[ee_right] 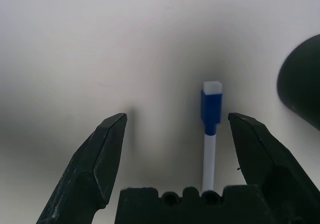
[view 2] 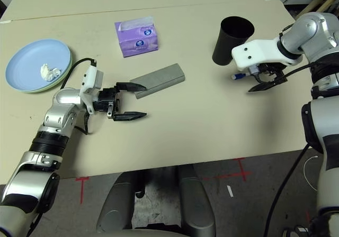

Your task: Organize and tidy the items on the table.

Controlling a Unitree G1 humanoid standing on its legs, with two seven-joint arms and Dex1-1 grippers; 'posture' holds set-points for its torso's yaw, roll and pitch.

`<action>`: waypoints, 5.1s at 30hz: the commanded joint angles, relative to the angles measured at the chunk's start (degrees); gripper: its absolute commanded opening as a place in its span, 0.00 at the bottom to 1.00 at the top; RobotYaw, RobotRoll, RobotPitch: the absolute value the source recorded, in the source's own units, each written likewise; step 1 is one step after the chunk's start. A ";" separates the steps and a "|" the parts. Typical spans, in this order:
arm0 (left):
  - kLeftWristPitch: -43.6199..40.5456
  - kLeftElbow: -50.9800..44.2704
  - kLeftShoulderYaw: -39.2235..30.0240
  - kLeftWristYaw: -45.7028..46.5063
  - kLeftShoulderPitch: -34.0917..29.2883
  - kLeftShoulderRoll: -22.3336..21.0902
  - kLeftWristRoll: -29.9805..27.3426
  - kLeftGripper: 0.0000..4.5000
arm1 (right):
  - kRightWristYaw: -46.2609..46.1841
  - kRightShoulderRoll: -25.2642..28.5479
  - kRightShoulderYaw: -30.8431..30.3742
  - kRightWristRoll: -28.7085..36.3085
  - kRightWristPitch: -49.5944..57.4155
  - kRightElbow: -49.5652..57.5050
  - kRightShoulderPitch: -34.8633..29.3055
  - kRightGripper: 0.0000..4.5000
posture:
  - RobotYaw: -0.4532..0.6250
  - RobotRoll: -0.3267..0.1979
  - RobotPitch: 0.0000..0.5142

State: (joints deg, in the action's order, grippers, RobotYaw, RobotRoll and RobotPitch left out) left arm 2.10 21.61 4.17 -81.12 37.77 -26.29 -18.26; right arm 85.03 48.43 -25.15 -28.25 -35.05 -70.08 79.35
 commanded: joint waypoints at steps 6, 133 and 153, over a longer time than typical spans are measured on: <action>-1.24 -1.48 0.75 0.45 -2.43 -0.21 -0.36 1.00 | -2.39 -1.40 -1.93 -3.13 -1.38 -2.13 2.16 1.00 | 0.44 0.62 0.73; 3.37 5.04 0.53 1.32 2.21 -1.12 0.55 1.00 | -69.36 -25.37 41.62 43.57 31.88 63.94 -42.76 0.09 | 0.42 0.62 0.36; 2.78 2.29 -1.63 6.87 0.55 0.03 -0.54 1.00 | -69.28 -25.32 40.37 42.62 35.43 61.84 -42.74 0.99 | 0.44 0.62 0.37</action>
State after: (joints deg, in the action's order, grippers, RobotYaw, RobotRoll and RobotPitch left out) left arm 5.16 25.46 3.51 -76.47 39.45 -26.94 -18.18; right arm 15.49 23.10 15.02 13.88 -0.12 -7.89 37.31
